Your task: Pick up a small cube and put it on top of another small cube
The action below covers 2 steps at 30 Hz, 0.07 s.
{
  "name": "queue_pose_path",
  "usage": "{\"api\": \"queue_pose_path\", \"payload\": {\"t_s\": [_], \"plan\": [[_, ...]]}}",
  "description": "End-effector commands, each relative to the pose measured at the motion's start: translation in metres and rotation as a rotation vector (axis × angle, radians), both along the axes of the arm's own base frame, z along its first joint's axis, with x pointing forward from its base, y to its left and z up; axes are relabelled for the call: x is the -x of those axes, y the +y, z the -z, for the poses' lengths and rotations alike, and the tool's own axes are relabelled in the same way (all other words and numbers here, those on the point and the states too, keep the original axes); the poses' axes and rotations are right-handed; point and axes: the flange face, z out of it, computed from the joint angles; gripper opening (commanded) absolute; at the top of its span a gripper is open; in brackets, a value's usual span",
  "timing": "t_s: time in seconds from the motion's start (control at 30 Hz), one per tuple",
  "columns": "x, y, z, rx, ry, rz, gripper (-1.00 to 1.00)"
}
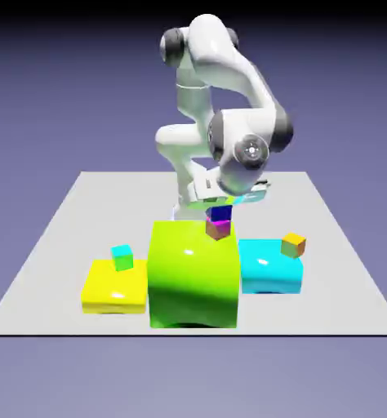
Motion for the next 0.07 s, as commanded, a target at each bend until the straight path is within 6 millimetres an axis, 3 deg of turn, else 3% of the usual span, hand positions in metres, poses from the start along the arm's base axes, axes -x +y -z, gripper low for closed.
{"api": "queue_pose_path", "payload": {"t_s": [0.0,0.03], "plan": [[-0.0062,0.0016,-0.0094,0.000,0.000,0.000,1.00],[-0.0121,0.0031,-0.0189,0.000,0.000,0.000,1.00]]}}
